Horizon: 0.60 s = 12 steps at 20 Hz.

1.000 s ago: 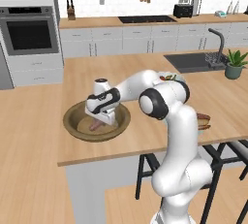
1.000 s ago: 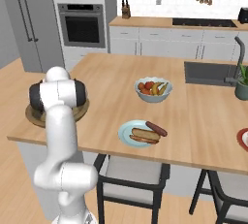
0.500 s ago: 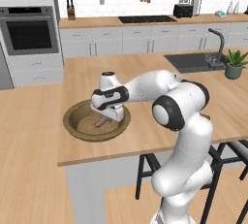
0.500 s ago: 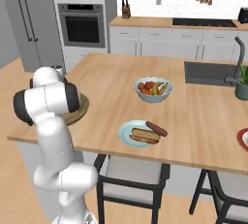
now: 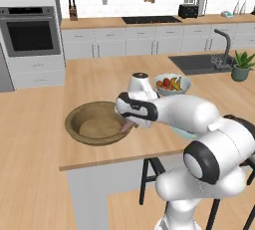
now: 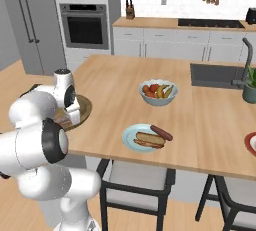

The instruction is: Place one bun and one sausage from the bowl on each plate.

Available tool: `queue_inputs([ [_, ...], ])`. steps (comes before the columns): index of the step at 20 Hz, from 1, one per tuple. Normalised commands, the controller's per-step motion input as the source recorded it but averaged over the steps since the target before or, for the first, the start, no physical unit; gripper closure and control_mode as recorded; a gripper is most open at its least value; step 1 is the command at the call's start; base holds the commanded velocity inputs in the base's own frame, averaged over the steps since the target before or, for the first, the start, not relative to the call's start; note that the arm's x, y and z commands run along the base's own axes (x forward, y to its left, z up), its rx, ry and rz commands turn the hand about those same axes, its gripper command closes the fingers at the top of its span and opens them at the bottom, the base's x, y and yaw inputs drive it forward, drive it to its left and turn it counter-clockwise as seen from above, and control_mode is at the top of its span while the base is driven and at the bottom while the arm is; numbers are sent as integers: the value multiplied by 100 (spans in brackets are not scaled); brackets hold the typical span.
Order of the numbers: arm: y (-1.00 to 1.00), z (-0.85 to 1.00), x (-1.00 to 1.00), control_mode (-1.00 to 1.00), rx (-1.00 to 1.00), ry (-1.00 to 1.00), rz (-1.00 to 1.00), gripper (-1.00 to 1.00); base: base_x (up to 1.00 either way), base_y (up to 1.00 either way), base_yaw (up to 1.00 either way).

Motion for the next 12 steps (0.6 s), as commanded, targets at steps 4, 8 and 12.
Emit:
queue_inputs([
  [4,-64,22,-47,100,2,0,0,100,-14,-25,0],
  [8,0,0,0,100,0,0,0,100,-67,-100,0],
  [12,0,0,0,100,0,0,0,100,-63,-100,0],
])
